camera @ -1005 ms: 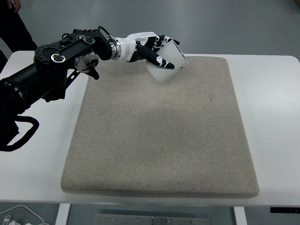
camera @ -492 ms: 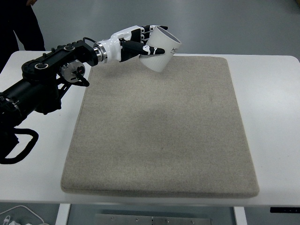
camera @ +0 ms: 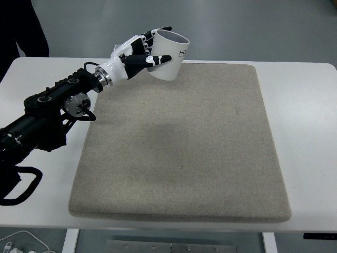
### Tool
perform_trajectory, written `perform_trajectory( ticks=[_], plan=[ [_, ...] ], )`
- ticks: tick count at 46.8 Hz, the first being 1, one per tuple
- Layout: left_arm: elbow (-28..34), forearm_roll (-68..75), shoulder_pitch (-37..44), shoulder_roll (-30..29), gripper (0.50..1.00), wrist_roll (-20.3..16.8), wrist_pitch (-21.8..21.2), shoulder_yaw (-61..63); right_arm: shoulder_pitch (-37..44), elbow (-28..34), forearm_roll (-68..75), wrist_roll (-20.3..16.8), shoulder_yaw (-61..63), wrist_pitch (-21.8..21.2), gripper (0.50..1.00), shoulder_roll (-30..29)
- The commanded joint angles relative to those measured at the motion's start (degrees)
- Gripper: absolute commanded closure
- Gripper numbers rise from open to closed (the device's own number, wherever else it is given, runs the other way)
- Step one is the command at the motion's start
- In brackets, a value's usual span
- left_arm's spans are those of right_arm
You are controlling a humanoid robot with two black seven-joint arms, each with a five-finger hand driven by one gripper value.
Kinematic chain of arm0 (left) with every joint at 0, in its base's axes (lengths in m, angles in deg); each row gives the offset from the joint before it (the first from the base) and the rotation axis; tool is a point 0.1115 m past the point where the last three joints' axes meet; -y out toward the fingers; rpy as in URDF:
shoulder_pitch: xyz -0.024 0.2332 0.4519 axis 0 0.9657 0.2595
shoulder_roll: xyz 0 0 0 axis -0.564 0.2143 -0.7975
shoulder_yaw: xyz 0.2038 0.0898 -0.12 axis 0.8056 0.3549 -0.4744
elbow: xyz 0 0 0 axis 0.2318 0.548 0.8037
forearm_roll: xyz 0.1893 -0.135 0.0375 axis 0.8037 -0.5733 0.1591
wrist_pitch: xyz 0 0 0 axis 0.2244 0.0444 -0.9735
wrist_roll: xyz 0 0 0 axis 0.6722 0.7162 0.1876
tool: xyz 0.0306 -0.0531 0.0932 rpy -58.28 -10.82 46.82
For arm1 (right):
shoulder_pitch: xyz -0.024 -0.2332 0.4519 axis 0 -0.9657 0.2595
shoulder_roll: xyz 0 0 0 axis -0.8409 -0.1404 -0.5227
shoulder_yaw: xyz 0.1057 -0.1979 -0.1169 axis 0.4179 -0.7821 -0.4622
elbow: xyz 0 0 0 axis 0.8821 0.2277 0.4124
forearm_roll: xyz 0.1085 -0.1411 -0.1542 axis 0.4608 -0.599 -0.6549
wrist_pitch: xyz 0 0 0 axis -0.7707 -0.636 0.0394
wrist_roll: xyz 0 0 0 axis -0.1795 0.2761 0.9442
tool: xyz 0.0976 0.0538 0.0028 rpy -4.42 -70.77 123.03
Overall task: Flip white cup upright
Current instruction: 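Lift the cup with the left hand and rotate it opening-up, then lower the upright cup onto the pad with the left hand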
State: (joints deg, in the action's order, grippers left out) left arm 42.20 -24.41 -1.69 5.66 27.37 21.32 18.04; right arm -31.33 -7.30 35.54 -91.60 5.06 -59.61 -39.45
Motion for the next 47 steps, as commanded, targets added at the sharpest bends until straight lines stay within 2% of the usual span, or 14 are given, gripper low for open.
perform_trajectory(
  ticks=[1, 10, 28, 47],
  plan=[
    [0.16, 0.15, 0.58, 0.0, 0.853, -3.8, -0.09, 0.43, -0.03, 0.0, 0.0, -0.03, 0.0, 0.0, 0.57, 0.0],
    [0.25, 1.72, 1.37, -0.09, 0.853, -11.74, -0.52, 0.69, 0.06, 0.0, 0.0, -0.03, 0.0, 0.0, 0.57, 0.0],
    [1.04, 11.48, 4.54, -0.26, 0.857, -11.74, -2.72, 0.6, -0.03, 0.0, 0.0, -0.03, 0.0, 0.0, 0.57, 0.0],
    [1.66, 11.93, 6.03, -0.09, 0.862, -11.74, -4.92, 0.69, -0.03, 0.0, 0.0, 0.06, 0.0, 0.0, 0.57, 0.0]
  ],
)
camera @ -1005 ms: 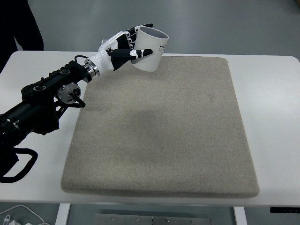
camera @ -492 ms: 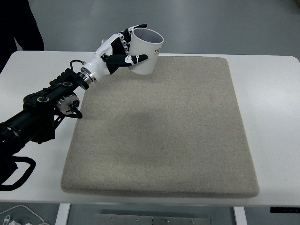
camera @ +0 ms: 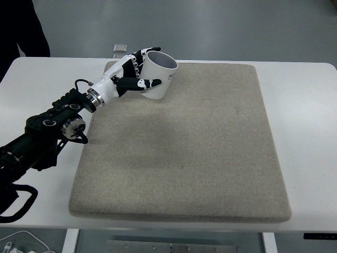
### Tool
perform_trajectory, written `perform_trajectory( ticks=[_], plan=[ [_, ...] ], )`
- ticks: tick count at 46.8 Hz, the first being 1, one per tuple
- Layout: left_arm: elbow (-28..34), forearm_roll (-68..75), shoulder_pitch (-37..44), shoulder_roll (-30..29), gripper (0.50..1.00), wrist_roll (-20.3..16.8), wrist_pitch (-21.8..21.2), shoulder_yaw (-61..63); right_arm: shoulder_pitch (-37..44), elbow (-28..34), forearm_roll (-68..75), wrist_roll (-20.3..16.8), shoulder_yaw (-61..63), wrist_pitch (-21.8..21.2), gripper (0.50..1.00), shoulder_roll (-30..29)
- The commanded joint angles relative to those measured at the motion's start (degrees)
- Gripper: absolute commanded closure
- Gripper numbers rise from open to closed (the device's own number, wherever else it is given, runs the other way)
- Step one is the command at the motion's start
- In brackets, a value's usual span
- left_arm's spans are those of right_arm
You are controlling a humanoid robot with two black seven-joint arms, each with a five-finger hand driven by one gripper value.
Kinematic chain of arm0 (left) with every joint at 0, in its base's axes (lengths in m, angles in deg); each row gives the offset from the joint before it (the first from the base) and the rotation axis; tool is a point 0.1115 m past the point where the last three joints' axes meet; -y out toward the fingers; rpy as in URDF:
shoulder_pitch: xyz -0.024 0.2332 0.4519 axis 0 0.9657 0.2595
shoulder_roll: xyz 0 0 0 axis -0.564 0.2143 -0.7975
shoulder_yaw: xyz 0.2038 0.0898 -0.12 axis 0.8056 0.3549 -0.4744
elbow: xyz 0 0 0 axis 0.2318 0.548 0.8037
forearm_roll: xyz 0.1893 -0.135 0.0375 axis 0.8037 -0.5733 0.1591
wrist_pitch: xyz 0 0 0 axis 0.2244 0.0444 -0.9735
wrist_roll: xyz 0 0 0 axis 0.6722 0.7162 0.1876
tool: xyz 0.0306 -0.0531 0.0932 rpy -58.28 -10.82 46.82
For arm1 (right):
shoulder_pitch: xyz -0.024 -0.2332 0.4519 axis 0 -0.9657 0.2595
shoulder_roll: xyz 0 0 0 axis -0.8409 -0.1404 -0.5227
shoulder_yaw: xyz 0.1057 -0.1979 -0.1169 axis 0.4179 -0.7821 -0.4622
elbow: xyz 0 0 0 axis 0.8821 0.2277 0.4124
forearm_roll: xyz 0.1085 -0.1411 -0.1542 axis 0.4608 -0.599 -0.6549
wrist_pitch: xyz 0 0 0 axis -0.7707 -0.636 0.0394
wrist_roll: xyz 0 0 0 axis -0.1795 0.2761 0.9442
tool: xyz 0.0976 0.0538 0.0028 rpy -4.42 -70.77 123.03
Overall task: Flip white cup upright
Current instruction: 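Lower the upright cup onto the pad with the left hand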
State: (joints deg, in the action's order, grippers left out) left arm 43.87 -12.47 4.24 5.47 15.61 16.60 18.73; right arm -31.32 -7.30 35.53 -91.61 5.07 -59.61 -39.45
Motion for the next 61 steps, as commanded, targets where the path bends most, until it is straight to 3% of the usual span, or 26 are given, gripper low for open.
perform_trajectory(
  ticks=[1, 11, 38, 61],
  plan=[
    [-0.02, -0.01, 0.19, 0.1, 0.862, 0.01, -0.37, 0.0, -0.04, 0.0, 0.0, 0.07, 0.0, 0.0, 0.57, 0.0],
    [-0.45, 3.41, 0.71, 0.8, 0.862, 0.01, -4.41, 0.61, -0.04, 0.0, 0.0, -0.01, 0.0, 0.0, 0.57, 0.0],
    [-0.63, 3.94, 1.77, 0.98, 0.847, 0.01, -5.82, 0.7, -0.04, 0.0, 0.0, -0.01, 0.0, 0.0, 0.57, 0.0],
    [-0.63, 4.03, 2.38, 1.6, 0.654, 0.01, -6.61, 1.58, -0.04, 0.0, 0.0, 0.07, 0.0, 0.0, 0.57, 0.0]
  ],
)
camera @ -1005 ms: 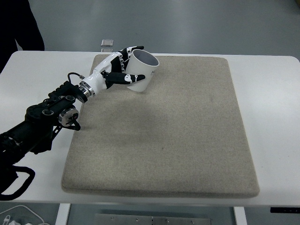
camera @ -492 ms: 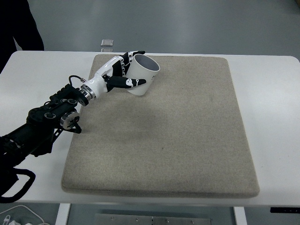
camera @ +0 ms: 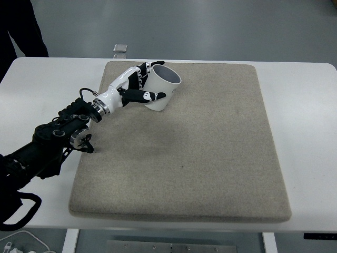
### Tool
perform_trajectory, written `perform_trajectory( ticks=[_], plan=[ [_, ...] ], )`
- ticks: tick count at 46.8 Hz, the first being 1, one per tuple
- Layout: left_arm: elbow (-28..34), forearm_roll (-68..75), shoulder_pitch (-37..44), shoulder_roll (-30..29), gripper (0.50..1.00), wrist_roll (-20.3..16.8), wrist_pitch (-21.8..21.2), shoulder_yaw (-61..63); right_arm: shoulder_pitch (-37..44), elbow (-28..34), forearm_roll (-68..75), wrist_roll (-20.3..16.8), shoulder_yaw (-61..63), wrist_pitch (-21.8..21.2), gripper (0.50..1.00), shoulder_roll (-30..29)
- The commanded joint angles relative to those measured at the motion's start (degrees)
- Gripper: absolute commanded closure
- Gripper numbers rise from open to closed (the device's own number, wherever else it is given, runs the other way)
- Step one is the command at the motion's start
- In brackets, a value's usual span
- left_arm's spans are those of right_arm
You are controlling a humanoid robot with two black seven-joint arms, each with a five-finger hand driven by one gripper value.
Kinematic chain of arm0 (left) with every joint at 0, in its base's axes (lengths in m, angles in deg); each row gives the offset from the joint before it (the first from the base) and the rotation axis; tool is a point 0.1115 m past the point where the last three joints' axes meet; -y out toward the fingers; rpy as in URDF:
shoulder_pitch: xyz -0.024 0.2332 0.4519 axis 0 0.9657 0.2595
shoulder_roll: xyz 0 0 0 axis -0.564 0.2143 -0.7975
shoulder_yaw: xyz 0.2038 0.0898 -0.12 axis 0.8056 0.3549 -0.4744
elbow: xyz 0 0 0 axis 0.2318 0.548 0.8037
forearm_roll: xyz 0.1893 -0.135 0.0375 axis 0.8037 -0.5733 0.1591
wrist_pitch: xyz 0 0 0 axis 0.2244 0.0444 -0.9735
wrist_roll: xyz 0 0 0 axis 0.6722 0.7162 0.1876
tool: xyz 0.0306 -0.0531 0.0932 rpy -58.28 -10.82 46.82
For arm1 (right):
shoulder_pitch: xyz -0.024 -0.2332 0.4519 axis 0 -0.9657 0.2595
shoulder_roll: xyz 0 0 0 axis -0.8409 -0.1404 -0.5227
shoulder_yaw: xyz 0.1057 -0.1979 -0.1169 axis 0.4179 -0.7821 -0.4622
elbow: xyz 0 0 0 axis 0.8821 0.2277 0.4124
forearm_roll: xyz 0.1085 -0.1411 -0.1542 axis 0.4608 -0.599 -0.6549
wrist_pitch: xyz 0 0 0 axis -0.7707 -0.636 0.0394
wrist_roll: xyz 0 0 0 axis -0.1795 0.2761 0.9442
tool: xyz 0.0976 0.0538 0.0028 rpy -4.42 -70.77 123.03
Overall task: Flip white cup upright
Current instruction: 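Lower the upright cup onto the pad with the left hand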
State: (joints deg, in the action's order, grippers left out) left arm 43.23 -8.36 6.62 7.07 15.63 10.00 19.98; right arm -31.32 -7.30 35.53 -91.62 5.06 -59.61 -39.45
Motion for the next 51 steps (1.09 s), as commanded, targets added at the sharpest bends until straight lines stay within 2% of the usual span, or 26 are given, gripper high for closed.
perform_trajectory(
  ticks=[1, 3, 5, 10, 14, 24, 26, 51],
  plan=[
    [0.0, -0.08, 0.0, 0.0, 0.649, 0.0, -0.01, 0.41, -0.04, 0.0, 0.0, -0.01, 0.0, 0.0, 0.57, 0.0],
    [0.0, -0.08, 0.09, 0.0, 0.602, 0.0, 0.07, 0.42, -0.04, 0.0, 0.0, -0.01, 0.0, 0.0, 0.57, 0.0],
    [0.0, -0.08, 0.26, 0.0, 0.581, 0.0, 0.07, 0.42, 0.05, 0.0, 0.0, -0.01, 0.0, 0.0, 0.57, 0.0],
    [0.0, -0.08, 0.26, 0.0, 0.574, 0.0, 0.08, 0.42, -0.04, 0.0, 0.0, -0.01, 0.0, 0.0, 0.57, 0.0],
    [0.0, -0.17, 0.27, 0.0, 0.547, 0.0, 0.16, 0.42, -0.04, 0.0, 0.0, 0.08, 0.0, 0.0, 0.57, 0.0],
    [-0.17, -0.87, 0.35, 0.0, 0.534, 0.0, 0.6, -0.11, -0.04, 0.0, 0.0, -0.01, 0.0, 0.0, 0.57, 0.0],
    [-0.35, -0.87, 0.44, 0.0, 0.506, 0.0, 0.69, -0.2, 0.05, 0.0, 0.0, 0.08, 0.0, 0.0, 0.57, 0.0],
    [-2.45, -2.37, 0.0, -0.53, 0.506, 0.0, 0.78, -1.6, -0.04, 0.0, 0.0, -0.01, 0.0, 0.0, 0.57, 0.0]
  ],
)
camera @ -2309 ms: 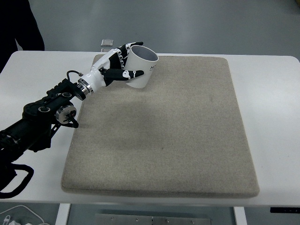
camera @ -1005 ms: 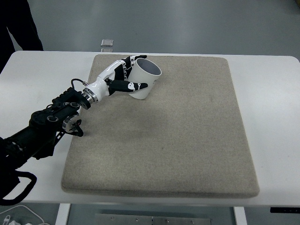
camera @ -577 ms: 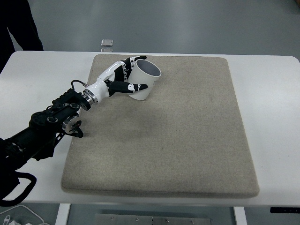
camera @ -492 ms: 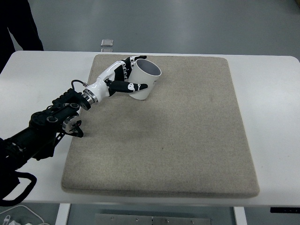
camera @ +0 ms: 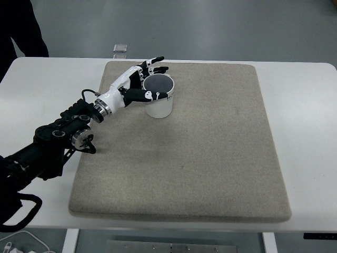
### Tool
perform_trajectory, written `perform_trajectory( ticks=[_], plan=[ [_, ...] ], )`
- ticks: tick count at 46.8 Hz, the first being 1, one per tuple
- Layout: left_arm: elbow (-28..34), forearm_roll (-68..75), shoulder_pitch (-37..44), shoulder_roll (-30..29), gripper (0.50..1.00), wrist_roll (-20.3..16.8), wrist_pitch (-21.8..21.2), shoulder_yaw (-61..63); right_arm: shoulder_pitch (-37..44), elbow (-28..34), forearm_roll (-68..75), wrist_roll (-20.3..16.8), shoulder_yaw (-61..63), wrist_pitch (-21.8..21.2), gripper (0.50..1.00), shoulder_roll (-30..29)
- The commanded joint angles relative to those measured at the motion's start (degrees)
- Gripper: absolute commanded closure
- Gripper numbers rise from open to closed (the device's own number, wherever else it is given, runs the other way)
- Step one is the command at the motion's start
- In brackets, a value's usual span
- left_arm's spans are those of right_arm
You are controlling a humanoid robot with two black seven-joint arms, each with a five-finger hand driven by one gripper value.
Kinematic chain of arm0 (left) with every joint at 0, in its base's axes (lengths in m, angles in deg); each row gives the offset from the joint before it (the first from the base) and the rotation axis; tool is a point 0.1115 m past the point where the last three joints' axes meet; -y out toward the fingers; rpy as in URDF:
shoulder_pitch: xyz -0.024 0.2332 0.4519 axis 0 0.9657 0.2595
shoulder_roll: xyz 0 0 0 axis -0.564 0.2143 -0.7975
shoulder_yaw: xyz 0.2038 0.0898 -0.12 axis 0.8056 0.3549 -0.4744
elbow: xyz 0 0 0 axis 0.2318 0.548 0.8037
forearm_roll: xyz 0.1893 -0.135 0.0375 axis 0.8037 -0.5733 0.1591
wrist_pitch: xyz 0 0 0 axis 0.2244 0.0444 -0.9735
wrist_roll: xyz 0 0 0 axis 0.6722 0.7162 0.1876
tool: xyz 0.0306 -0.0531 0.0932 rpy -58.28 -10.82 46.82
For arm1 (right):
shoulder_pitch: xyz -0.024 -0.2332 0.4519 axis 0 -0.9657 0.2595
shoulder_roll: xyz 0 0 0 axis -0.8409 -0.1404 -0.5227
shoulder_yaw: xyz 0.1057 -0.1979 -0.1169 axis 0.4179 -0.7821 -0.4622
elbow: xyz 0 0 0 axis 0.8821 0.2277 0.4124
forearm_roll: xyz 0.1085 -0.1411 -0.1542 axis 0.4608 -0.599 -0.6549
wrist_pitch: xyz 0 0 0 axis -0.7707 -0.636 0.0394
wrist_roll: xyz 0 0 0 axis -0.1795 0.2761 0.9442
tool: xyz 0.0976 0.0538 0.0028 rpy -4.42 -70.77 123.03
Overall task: Flip white cup upright
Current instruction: 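Open the left hand and lift it away from the cup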
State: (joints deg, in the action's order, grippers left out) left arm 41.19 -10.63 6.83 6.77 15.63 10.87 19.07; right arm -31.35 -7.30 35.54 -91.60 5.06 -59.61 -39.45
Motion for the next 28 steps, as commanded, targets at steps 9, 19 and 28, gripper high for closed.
perform_trajectory(
  ticks=[9, 19, 28],
  plan=[
    [-0.85, 0.0, -1.08, -1.2, 0.506, 0.0, 0.08, -2.71, -0.01, 0.0, 0.0, -0.02, 0.0, 0.0, 0.57, 0.0],
    [-1.38, -3.43, -3.8, -1.73, 0.506, 0.0, 0.09, -3.42, -0.01, 0.0, 0.0, -0.02, 0.0, 0.0, 0.57, 0.0],
    [0.72, -7.38, -8.63, -1.64, 0.506, 0.0, -0.36, -3.15, -0.01, 0.0, 0.0, -0.02, 0.0, 0.0, 0.57, 0.0]
  ],
)
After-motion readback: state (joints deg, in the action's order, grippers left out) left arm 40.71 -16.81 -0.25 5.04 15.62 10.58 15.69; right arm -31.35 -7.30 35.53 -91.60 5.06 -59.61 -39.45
